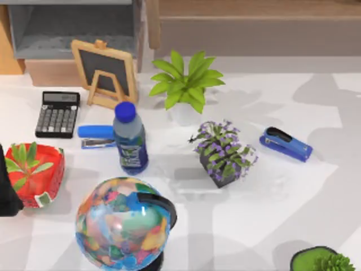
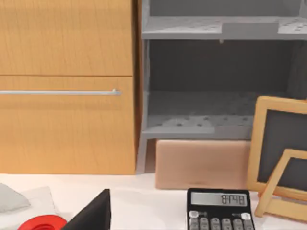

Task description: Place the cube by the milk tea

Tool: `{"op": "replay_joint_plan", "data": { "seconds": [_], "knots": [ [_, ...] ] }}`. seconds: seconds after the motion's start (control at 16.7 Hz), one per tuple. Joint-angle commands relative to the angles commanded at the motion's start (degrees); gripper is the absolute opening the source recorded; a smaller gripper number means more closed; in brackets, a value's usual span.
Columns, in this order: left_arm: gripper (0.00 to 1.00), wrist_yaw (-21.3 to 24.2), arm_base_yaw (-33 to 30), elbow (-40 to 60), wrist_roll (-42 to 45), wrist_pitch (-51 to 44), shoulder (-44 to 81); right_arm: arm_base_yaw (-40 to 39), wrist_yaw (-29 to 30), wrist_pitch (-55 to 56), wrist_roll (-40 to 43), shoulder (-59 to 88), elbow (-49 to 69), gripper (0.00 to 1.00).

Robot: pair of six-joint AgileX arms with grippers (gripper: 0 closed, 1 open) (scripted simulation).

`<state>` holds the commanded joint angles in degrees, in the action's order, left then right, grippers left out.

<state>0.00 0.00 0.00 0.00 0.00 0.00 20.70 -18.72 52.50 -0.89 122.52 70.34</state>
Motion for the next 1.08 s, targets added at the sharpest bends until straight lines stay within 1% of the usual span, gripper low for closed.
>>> {"op": "replay_joint_plan", "data": {
  "seconds": [0.42, 0.6, 0.84, 0.96, 1.08],
  "knots": [
    [1.00, 0.00, 0.00, 0.00, 0.00, 0.00, 0.00, 0.10, -0.09, -1.17, -0.53, -0.72, 0.42, 0.00],
    [1.00, 0.00, 0.00, 0.00, 0.00, 0.00, 0.00, -0.35, -0.49, -6.15, -3.81, -4.07, 2.59, 0.00],
    [1.00, 0.00, 0.00, 0.00, 0.00, 0.00, 0.00, -1.16, -0.10, -20.19, -7.51, -9.38, 7.67, 0.00],
    [1.00, 0.00, 0.00, 0.00, 0.00, 0.00, 0.00, -1.65, 0.85, -30.64, -7.53, -11.49, 11.09, 0.00],
    [1.00, 0.00, 0.00, 0.00, 0.00, 0.00, 0.00, -2.39, 2.02, -43.48, -6.37, -13.04, 15.08, 0.00]
  ]
}}
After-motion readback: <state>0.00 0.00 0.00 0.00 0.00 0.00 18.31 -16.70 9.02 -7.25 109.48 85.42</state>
